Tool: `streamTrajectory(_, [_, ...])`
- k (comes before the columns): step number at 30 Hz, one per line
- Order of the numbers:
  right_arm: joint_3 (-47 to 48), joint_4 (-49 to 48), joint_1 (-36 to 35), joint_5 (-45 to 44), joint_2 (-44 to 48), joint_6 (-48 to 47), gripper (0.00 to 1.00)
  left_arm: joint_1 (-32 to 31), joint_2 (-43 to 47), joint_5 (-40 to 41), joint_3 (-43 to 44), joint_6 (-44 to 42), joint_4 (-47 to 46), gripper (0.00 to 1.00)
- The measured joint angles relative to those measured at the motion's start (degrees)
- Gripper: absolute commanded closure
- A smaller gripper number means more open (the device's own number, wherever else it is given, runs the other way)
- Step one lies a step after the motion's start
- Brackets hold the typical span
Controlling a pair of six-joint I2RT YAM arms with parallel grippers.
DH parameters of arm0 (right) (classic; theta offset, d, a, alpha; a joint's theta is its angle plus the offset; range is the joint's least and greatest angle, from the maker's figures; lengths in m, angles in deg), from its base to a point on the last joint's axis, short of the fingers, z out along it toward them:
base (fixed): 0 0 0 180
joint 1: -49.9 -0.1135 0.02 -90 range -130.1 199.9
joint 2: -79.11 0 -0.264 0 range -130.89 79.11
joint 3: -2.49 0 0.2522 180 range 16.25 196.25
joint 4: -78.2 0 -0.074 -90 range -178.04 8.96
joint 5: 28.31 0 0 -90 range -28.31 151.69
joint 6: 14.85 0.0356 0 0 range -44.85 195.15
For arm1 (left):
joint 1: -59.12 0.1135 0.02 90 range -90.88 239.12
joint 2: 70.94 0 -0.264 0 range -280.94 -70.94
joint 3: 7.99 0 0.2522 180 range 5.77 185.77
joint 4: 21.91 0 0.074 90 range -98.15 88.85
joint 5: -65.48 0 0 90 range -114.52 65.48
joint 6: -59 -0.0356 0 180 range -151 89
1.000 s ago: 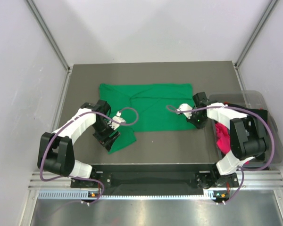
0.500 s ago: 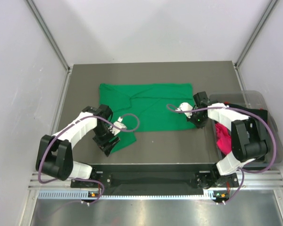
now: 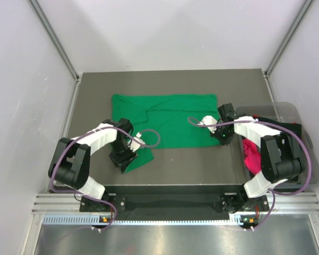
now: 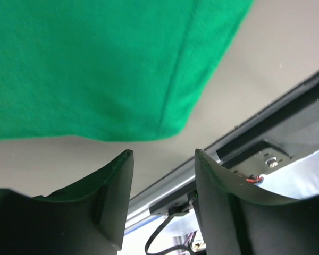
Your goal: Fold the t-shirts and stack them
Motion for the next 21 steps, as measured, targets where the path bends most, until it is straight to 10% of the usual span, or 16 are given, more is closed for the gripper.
streamTrajectory(21, [0.0,0.0,0.0,0.4,0.0,0.0,0.99,-2.1,-5.7,3.2,-0.2,2.7,-2.4,0.63])
